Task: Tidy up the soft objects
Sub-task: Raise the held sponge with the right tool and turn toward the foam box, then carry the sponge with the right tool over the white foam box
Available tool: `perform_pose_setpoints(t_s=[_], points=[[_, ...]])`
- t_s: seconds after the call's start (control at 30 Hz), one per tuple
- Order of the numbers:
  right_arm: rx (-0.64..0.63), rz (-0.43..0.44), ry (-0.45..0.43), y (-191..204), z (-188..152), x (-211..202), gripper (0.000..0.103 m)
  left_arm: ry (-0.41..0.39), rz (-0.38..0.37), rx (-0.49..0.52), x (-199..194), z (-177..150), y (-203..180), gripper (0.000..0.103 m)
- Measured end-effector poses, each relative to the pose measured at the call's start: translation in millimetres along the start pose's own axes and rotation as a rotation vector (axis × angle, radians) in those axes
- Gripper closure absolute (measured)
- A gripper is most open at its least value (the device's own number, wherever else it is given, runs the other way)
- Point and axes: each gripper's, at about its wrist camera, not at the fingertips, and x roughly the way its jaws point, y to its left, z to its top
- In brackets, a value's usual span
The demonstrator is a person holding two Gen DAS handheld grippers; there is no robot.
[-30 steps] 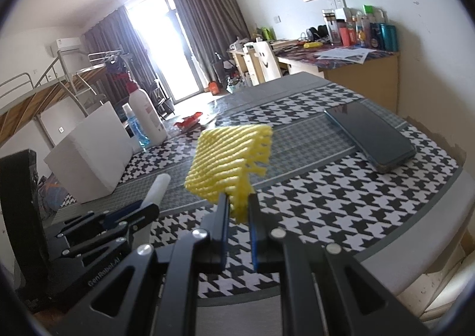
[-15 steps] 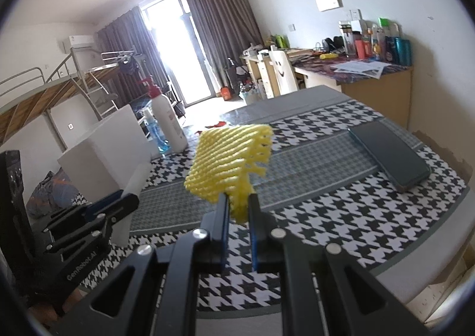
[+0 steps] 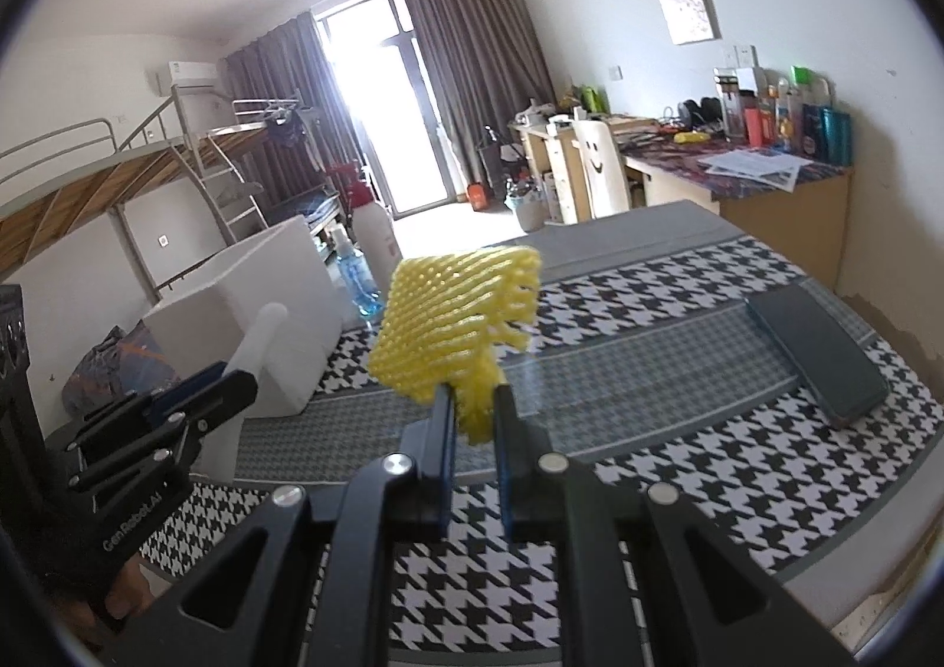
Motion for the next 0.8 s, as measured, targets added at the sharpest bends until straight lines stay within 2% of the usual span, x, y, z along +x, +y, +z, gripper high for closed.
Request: perform_pose_setpoints(t_s=[0.47,0.8], points=[[-0.045,0.015,0.005,28,11,11,0.088,-0.045,0.044,-0.033,-16,3,28,0.085],[-0.077,0.036,-0.028,53,21,9,0.088,-0.083,0.064,-0.062,-29,15,52,0.085]])
